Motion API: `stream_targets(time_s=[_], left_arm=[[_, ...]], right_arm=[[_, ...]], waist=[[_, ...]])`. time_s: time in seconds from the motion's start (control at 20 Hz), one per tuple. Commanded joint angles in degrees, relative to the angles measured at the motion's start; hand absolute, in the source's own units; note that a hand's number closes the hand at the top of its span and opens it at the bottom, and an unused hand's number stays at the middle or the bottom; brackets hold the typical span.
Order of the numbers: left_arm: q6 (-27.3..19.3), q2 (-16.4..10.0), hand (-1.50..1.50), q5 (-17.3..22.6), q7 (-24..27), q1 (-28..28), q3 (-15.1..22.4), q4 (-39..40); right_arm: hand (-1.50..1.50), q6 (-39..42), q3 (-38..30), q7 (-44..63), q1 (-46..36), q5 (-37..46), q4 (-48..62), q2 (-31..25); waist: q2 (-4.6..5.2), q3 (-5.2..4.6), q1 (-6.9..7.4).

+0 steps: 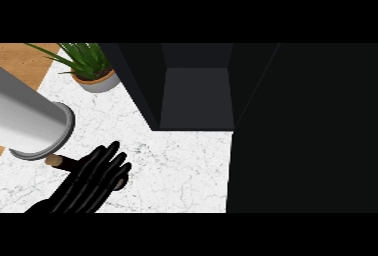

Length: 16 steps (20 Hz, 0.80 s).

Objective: Pick up the wine, place it into the cabinet and close the cabinet

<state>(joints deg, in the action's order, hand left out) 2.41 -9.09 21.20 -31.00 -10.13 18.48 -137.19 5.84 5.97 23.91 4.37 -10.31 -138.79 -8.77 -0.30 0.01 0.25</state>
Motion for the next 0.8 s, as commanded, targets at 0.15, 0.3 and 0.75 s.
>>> stream_targets(time_s=[0.15,0.3,0.75], left_arm=[[-1.52,-1.0,-1.5,5.39,-3.6,1.94,-7.16,-10.53],[-1.15,-1.92,-1.5,5.24,-4.27,3.98,-9.36,-10.44],[3.93,-4.11,-1.5,13.39,-3.74,5.85,-22.86,-3.34]], right_arm=[[-1.5,-2.42,-0.97,7.18,-0.71,-2.8,-8.38,-0.5],[-1.5,-3.69,0.0,8.02,-4.52,-0.34,-5.93,0.16],[-1.5,-2.34,-0.52,7.4,-1.32,-1.5,-8.35,-0.15]], waist=[[-0.05,-0.05,-0.21],[0.01,-0.08,0.19],[0.02,-0.08,-0.33]])
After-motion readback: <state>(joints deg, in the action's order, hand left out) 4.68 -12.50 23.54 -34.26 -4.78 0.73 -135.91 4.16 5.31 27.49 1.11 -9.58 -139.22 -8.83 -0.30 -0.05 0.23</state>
